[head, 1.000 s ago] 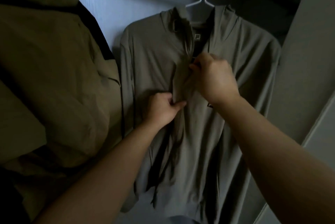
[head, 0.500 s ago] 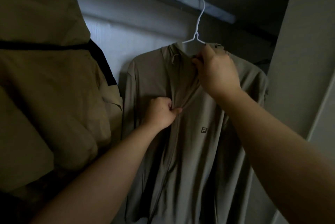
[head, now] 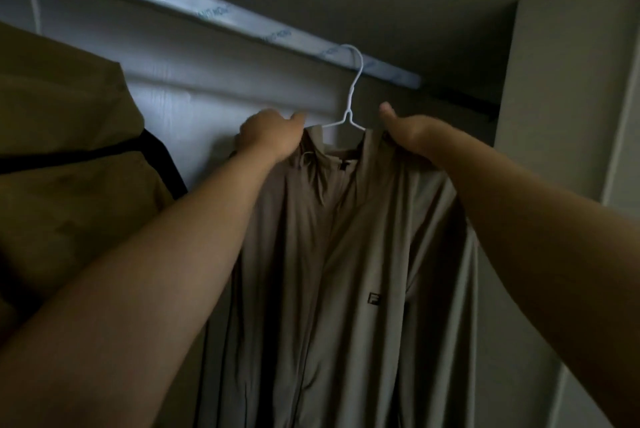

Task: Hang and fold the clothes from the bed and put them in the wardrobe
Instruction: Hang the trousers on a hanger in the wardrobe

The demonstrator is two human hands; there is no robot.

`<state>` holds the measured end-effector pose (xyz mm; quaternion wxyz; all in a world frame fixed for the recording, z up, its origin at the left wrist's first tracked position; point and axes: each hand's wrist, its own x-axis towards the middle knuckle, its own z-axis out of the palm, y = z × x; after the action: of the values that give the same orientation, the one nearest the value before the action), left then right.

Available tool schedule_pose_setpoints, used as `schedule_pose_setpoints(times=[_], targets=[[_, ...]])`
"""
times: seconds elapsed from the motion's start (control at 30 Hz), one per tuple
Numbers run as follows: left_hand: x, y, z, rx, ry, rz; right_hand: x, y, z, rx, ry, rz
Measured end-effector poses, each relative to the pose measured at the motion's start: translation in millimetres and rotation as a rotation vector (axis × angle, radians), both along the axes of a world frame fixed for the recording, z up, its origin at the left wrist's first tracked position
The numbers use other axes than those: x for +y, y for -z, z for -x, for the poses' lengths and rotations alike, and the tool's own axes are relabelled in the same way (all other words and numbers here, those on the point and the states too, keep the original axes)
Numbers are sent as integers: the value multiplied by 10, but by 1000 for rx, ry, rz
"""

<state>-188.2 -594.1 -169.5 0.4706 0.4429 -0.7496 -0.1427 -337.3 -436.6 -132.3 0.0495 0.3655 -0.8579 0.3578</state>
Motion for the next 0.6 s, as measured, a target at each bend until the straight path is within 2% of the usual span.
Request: schedule_pose_setpoints(times=[0.07, 0.13, 0.2, 0.3, 0.37, 0.43, 0.53, 0.6], targets=[[1, -130, 20, -121, 140, -121, -59, 3, 24, -161, -167, 28], [17, -248, 58, -98, 367, -143, -80, -1, 77, -248, -233, 56], [41, -386, 100, -124, 536, -251, -96, -22, 119, -312, -253, 72], [89, -553, 105, -258, 463, -434, -124, -64, 123, -429, -289, 123], [88, -615, 108, -354, 367, -441, -160, -131, 148, -441, -295, 226], [42, -645, 115, -403, 266, -406, -180, -207, 164, -310, -231, 249], [-53, -642, 90, -438, 154, -288, -203, -322, 192, 72, 23, 96], [-70, -646, 69, -449, 137, -240, -203, -374, 210, 130, 76, 74]])
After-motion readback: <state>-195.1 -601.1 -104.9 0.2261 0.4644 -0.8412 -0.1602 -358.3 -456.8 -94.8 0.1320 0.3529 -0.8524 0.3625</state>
